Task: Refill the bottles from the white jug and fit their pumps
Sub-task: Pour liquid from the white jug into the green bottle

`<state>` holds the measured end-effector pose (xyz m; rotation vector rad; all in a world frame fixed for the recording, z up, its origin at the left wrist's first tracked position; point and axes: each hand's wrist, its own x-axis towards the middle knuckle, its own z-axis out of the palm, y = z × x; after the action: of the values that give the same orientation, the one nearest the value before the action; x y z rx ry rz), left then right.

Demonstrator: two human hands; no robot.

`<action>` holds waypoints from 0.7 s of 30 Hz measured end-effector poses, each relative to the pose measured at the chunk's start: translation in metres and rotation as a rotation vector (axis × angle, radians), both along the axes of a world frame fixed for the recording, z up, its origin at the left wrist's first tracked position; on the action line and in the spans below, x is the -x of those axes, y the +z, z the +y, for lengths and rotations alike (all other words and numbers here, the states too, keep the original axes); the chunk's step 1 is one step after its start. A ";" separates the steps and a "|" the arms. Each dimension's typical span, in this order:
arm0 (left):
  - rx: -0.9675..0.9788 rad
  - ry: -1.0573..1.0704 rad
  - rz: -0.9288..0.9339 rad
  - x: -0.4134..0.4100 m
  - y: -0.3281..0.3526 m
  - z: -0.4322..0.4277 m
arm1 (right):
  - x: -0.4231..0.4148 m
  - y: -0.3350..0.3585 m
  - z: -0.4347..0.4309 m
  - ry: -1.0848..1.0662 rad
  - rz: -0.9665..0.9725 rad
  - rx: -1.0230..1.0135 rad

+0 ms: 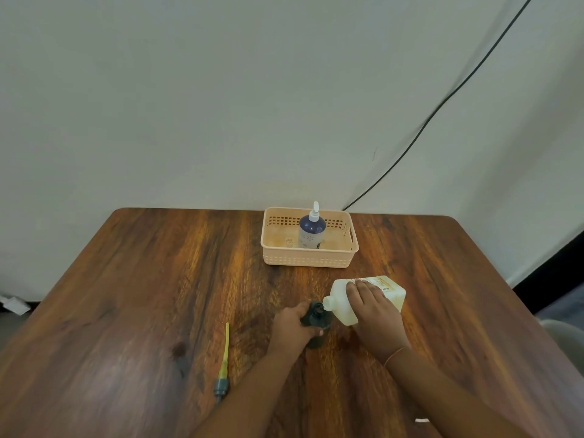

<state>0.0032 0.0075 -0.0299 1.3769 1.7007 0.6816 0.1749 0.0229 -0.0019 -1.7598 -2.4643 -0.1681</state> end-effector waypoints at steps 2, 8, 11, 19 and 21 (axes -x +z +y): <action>-0.005 -0.003 -0.001 0.000 0.000 0.000 | 0.000 0.000 0.000 0.003 0.006 0.010; -0.013 0.005 -0.017 0.000 0.000 0.000 | 0.000 0.002 0.001 0.011 -0.015 -0.007; -0.007 0.003 -0.024 0.000 -0.001 0.000 | 0.000 0.001 0.001 0.012 -0.017 -0.006; 0.000 0.020 -0.018 -0.001 -0.002 0.000 | -0.001 -0.001 0.003 0.018 -0.019 -0.022; 0.002 0.023 -0.017 -0.001 -0.003 0.000 | -0.001 -0.002 0.003 0.007 -0.032 -0.017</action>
<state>0.0042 0.0075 -0.0327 1.3486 1.7054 0.7023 0.1762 0.0261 -0.0037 -1.7545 -2.4833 -0.2179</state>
